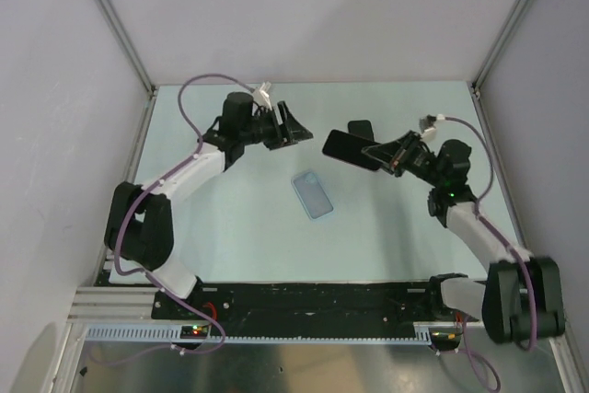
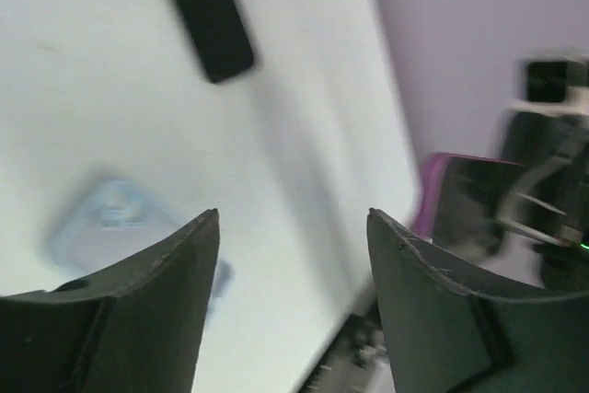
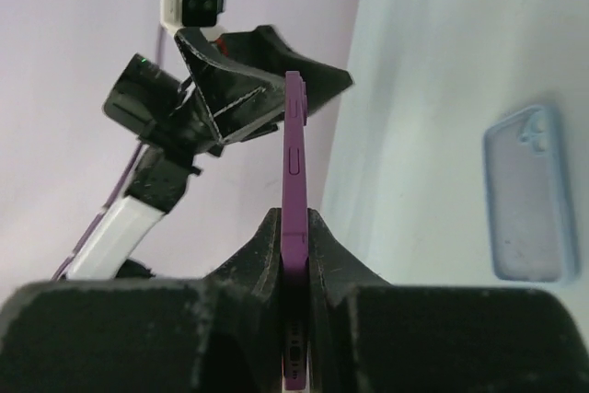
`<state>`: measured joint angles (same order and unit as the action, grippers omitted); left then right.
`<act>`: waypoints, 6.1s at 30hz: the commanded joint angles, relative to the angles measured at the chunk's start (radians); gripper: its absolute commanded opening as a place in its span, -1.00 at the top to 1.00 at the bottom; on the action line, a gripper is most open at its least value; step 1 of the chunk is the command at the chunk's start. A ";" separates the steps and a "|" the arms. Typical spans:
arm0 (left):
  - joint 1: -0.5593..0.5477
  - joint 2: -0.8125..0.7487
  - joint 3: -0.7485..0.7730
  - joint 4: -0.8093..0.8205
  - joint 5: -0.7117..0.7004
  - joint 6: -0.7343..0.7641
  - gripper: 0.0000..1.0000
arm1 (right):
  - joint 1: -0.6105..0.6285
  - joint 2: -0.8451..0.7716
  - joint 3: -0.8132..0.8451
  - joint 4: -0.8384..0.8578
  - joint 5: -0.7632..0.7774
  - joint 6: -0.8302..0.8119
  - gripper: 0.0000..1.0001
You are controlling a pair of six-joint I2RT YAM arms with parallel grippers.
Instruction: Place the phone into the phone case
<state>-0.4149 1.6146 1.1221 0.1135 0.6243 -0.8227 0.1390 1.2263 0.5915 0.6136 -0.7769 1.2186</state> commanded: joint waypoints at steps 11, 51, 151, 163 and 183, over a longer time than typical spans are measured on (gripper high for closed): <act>-0.091 0.268 0.375 -0.730 -0.531 0.768 0.05 | -0.095 -0.323 0.008 -0.533 0.106 -0.295 1.00; -0.146 0.322 0.244 -0.753 -0.635 0.316 1.00 | 0.035 -0.125 0.010 -0.425 0.133 -0.366 1.00; -0.132 -0.077 -0.118 -0.494 -0.637 0.249 0.32 | 0.432 0.706 0.268 -0.435 0.306 -0.416 1.00; -0.124 -0.038 -0.181 -0.493 -0.718 0.199 0.99 | 0.440 0.701 0.274 -0.449 0.325 -0.419 1.00; -0.167 0.023 -0.169 -0.493 -0.685 0.172 1.00 | 0.469 0.704 0.281 -0.466 0.378 -0.430 1.00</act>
<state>-0.5686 1.6409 0.9440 -0.3977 -0.0578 -0.6308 0.5587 1.8645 0.8879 0.3084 -0.6220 0.8768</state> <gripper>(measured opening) 0.003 0.112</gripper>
